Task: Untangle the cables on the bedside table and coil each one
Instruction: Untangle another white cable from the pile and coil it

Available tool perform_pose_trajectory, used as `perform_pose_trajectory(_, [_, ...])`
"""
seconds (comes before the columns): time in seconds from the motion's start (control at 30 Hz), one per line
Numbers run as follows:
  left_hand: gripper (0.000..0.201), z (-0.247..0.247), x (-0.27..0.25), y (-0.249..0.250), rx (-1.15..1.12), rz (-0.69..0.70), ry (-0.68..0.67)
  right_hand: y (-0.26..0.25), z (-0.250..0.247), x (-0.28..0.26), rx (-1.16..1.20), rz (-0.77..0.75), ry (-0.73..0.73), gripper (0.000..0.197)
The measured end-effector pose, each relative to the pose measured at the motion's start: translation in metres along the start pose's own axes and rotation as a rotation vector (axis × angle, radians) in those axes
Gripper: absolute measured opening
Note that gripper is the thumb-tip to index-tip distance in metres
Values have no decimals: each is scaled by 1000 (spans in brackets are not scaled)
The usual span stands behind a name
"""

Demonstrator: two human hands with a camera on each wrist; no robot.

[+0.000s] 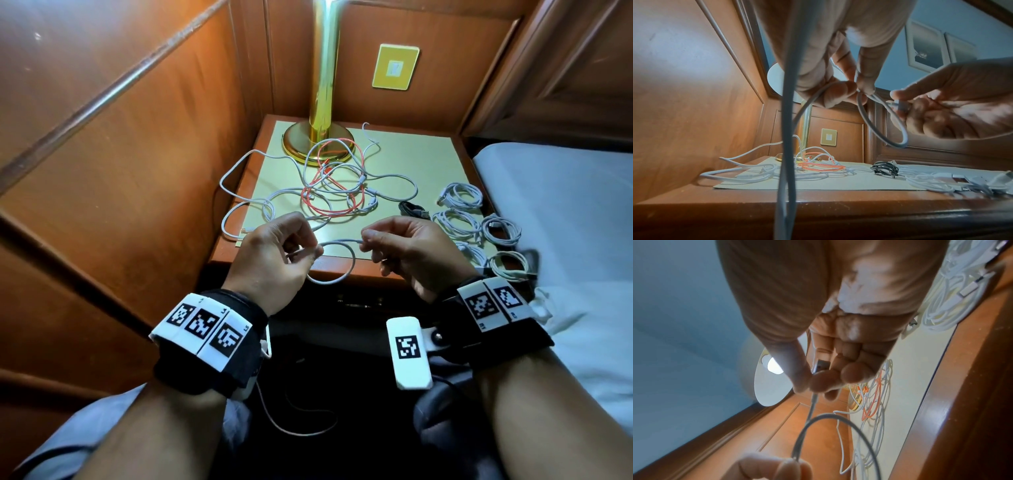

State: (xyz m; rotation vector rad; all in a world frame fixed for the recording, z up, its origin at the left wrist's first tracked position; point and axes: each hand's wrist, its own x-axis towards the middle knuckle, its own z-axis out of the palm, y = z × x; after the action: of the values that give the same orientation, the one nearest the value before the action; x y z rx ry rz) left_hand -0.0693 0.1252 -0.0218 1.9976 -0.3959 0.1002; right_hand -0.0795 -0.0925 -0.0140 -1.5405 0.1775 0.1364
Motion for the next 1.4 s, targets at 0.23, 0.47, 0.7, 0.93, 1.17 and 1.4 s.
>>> perform_pose_trajectory(0.23, [20, 7, 2, -2, -141, -70, 91, -6, 5, -10, 112, 69, -170, 15])
perform_pose_trajectory(0.47, [11, 7, 1, 4, -333, -122, -16, 6, 8, -3, -253, -149, -89, 35])
perform_pose_trajectory(0.7, [11, 10, -1, 12, -539, -215, -59, 7, 9, 0, -436, -184, -31, 24])
perform_pose_trajectory(0.93, [11, 11, 0, 2, -262, -22, 19, 7, 7, -1, -449, -97, -121, 18])
perform_pose_trajectory(1.17, [9, 8, 0, -4, -137, 73, -54, -1, 5, -7, -215, 137, -409, 24])
perform_pose_trajectory(1.4, [6, 5, 1, -2, -238, 67, -40, -7, 6, -12, 144, 292, -454, 33])
